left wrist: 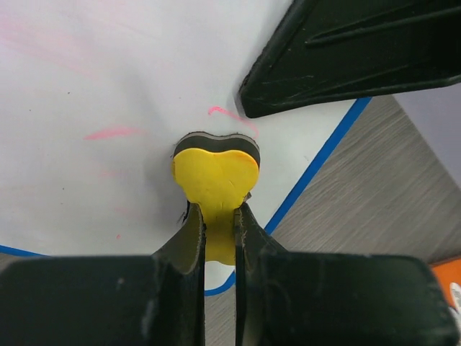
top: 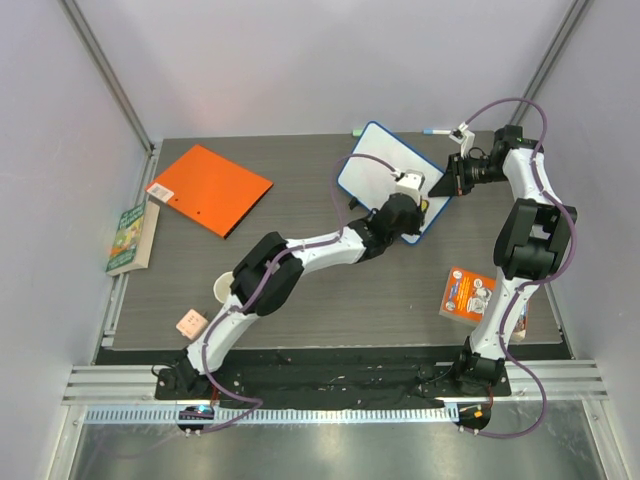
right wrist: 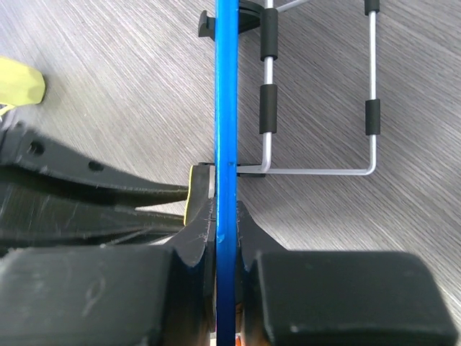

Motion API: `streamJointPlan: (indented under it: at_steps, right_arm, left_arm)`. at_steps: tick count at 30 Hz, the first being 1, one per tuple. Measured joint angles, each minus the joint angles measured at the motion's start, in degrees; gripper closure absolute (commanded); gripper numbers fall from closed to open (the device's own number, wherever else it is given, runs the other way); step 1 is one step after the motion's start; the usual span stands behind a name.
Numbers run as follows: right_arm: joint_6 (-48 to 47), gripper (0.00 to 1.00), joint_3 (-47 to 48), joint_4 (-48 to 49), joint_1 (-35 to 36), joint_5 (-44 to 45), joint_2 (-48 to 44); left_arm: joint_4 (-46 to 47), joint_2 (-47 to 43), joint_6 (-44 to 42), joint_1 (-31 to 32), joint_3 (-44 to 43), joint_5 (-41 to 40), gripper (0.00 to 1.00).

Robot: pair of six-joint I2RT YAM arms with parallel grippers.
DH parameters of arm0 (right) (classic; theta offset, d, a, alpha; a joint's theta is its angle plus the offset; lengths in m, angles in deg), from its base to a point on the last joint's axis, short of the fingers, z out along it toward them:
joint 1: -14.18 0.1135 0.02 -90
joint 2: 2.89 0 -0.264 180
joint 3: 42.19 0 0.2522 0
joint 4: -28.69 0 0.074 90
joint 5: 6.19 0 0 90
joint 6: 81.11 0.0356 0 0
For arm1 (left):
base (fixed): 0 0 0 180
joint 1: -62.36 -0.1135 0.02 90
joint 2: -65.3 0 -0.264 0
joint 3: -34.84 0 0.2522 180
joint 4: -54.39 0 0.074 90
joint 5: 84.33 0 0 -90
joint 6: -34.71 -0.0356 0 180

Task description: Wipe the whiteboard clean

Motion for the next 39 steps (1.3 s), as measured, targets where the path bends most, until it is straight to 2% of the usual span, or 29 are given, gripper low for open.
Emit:
streamJointPlan:
  at_steps: [4,11,26,39]
  right_arm:
    - [-0.07,0.99,0.0,-0.02,0.13,-0.35,0.0]
    - [-0.35,0.99,0.35,-0.11,0.63,-0.55,0.0]
    - [-0.79,0.98,1.11,-1.6,1.2,0.17,0.61]
    - [-3.78,0.99,5.84,-7.72,1.16,1.38,3.45]
  left_arm:
    - [2.51,-1.95,3.28,-1.9,4.55,4.07,1.0]
    - [0.48,-3.43,6.73,-4.02,8.04,3.52,1.0]
    - [-11.02,-2.01,8.46,-7.58,0.04,4.57,1.0]
    - [-11.69,-1.16,2.64,-8.11,-2.51,7.56,1.0]
